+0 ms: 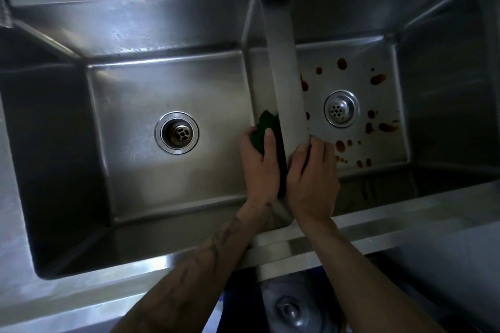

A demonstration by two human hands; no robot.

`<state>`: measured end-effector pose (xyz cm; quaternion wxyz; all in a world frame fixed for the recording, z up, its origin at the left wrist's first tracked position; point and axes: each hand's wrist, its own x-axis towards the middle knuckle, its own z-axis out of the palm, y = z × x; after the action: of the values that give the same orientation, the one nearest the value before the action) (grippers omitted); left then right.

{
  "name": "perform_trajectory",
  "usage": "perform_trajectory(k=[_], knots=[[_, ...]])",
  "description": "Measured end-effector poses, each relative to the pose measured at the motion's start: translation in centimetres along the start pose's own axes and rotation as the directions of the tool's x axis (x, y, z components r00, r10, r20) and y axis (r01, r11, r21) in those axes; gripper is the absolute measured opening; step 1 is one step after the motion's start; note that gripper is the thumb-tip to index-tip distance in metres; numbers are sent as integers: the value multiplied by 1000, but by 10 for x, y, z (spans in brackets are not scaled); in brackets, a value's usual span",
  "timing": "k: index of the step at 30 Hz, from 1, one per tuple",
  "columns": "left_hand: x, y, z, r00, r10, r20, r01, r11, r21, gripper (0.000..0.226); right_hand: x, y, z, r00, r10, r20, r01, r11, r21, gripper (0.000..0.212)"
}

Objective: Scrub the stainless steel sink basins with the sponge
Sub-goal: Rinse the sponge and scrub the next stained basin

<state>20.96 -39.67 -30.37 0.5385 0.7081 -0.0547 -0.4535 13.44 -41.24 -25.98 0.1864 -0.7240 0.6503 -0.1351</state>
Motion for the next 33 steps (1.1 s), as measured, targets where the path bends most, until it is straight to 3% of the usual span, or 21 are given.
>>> perform_trajectory(k=[4,6,12,13,17,18,22,24,26,29,30,33], knots=[[22,-5,0,970,-245,-7,244,964,107,32,0,-1,-2,1000,-21,-8,21,1000,-7,28],[28,-7,-4,952,-304,22,296,938,179,39,-1,-2,-1,1000,-18,-13,17,1000,-12,28],[20,8,2,996,90,14,-90,994,54,8,-1,0,0,1000,-11,-20,10,999,-43,33],[22,9,3,996,93,2,-93,994,59,10,-1,0,0,1000,-5,-13,4,999,-51,32],[41,8,2,984,-179,-3,176,962,207,28,-2,-1,-1,1000,2,0,-2,999,-52,30],[45,8,1,983,-182,-1,177,957,230,29,-2,-1,-1,1000,3,3,-3,999,-51,31],[39,26,4,991,129,39,-132,987,87,16,-2,-1,-2,1000,0,8,1,998,-61,33],[41,29,6,978,203,37,-205,978,42,13,-2,-2,-2,1000,-7,9,8,999,-53,32],[49,29,4,987,157,32,-158,985,61,10,-1,-2,-2,1000,-4,5,5,999,-48,30],[64,24,1,992,-122,45,109,970,218,24,-1,-2,-2,1000,-1,5,1,999,-50,31],[65,24,1,988,-150,46,134,961,243,29,-2,-2,-2,1000,-4,1,5,999,-49,30],[57,41,7,994,97,42,-101,987,123,23,-2,-2,-2,999,-29,-22,28,998,-52,27]])
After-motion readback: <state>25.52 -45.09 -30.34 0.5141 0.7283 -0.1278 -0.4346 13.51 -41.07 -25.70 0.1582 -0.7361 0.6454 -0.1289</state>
